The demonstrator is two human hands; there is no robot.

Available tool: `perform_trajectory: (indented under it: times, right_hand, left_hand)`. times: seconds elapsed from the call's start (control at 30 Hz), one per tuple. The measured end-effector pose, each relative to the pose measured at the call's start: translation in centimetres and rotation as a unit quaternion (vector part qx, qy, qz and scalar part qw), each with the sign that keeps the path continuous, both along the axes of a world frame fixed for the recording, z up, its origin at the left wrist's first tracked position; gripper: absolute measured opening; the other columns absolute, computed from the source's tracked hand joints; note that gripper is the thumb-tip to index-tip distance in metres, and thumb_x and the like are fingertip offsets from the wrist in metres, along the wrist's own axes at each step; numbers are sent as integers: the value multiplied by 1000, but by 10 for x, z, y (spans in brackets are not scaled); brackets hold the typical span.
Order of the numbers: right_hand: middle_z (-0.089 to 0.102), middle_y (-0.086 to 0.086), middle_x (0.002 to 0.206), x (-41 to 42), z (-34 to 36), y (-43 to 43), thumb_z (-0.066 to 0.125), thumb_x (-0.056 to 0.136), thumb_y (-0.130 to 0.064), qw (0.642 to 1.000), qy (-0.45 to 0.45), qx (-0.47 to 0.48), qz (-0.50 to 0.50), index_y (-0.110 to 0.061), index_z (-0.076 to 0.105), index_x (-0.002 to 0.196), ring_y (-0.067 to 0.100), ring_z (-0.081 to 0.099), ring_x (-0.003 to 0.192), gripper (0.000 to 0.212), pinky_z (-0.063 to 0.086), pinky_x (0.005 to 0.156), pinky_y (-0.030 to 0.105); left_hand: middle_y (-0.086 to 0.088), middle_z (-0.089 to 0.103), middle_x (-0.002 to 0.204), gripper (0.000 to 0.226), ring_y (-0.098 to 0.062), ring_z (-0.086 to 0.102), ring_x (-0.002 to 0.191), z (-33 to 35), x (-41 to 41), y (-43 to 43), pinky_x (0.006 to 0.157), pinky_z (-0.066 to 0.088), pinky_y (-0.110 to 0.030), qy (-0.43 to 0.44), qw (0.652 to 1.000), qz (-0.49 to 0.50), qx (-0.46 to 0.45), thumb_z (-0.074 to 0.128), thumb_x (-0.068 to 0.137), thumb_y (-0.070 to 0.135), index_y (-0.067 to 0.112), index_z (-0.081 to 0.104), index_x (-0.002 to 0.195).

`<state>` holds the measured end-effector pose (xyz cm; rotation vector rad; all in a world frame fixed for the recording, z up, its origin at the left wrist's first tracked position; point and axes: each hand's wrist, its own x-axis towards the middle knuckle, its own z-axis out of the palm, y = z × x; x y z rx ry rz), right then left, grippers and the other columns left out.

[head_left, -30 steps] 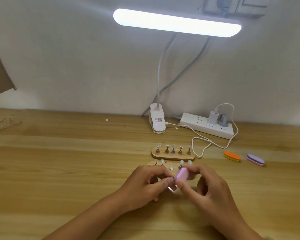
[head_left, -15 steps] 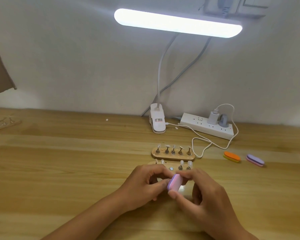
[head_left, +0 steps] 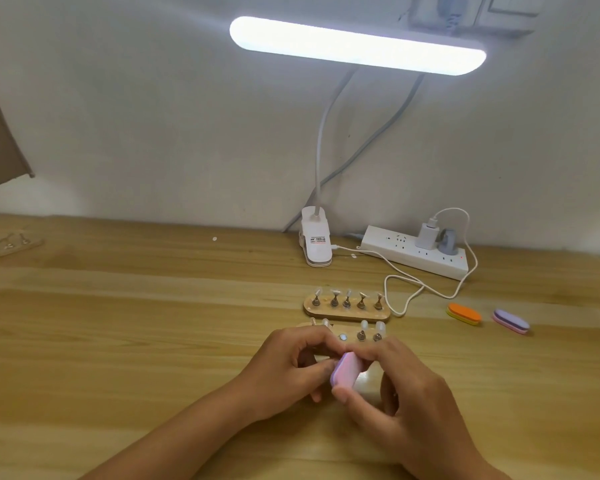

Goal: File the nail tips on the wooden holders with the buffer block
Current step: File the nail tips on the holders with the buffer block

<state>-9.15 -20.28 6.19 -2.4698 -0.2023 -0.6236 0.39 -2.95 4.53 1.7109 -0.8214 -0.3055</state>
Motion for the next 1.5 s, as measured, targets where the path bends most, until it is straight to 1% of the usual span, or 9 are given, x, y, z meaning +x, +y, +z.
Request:
perform_trajectory:
  times: [0.17, 0.3, 0.43, 0.57, 0.7, 0.97, 1.23, 1.37, 1.5]
  right_hand:
    - [59, -18, 91, 4, 1, -11, 59, 75, -70, 996, 9, 79, -47, -35, 63, 95, 13, 51, 55, 40, 43, 54, 27]
    - [57, -21, 89, 1, -1, -2, 61, 78, -65, 1000, 13, 13, -2, -36, 63, 99, 8, 50, 53, 36, 40, 49, 20]
    - [58, -18, 89, 4, 0, -12, 59, 77, -69, 996, 12, 70, -51, -35, 64, 94, 13, 51, 57, 38, 39, 54, 24]
    - [56, -21, 90, 1, 0, 0, 61, 78, -65, 1000, 11, -6, -5, -36, 64, 100, 5, 49, 52, 36, 37, 49, 14]
    - [56, -19, 91, 3, 0, -10, 58, 78, -72, 996, 19, 69, -48, -36, 65, 96, 8, 53, 60, 41, 39, 55, 20]
    - [56, -18, 91, 4, 0, -10, 58, 78, -71, 996, 20, 76, -39, -35, 66, 95, 11, 51, 59, 40, 39, 55, 21]
    - [59, -18, 89, 4, 0, -10, 69, 77, -64, 996, 10, 85, -37, -35, 68, 102, 3, 53, 60, 38, 38, 55, 18]
    - [58, -20, 91, 1, 0, -2, 67, 77, -57, 1000, 0, 19, -10, -35, 67, 108, -2, 48, 52, 38, 41, 50, 17]
    - [60, -21, 91, 2, 1, -9, 71, 76, -59, 997, 5, 67, -34, -34, 67, 104, -7, 52, 62, 37, 38, 55, 16]
  left_hand:
    - [7, 73, 90, 16, -10, 61, 48, 1, -1, 1, 52, 45, -19, -15, 1000, 2, 10, 70, 90, 10, 26, 71, 90]
    - [9, 73, 85, 18, -8, 61, 50, 1, -1, 0, 53, 47, -24, -17, 1000, 1, 21, 71, 89, 10, 28, 71, 90]
    - [13, 72, 81, 11, -7, 61, 49, 1, -2, 1, 52, 44, -19, -22, 999, 12, 27, 73, 88, 15, 25, 72, 89]
    - [11, 72, 80, 9, -7, 61, 50, 0, -3, 1, 52, 47, -25, -19, 999, 10, 32, 73, 88, 12, 21, 72, 90]
    - [11, 74, 89, 8, -8, 61, 49, 1, -1, 0, 51, 46, -22, -17, 1000, 13, 23, 73, 89, 14, 21, 74, 93]
    - [8, 75, 93, 13, -9, 61, 48, 1, -1, 0, 52, 47, -26, -23, 999, 13, 24, 70, 91, 14, 26, 71, 91]
    - [7, 72, 85, 7, -14, 59, 50, 0, -1, 0, 53, 46, -26, 15, 1000, -6, -1, 61, 97, 16, 16, 67, 95]
    - [3, 71, 82, 14, -15, 59, 52, 0, 0, 0, 55, 46, -29, 16, 1000, -1, 8, 58, 96, 21, 11, 67, 98]
    - [5, 71, 83, 10, -14, 60, 51, 1, 0, 0, 53, 46, -27, 14, 1000, 3, 9, 60, 97, 18, 12, 68, 95]
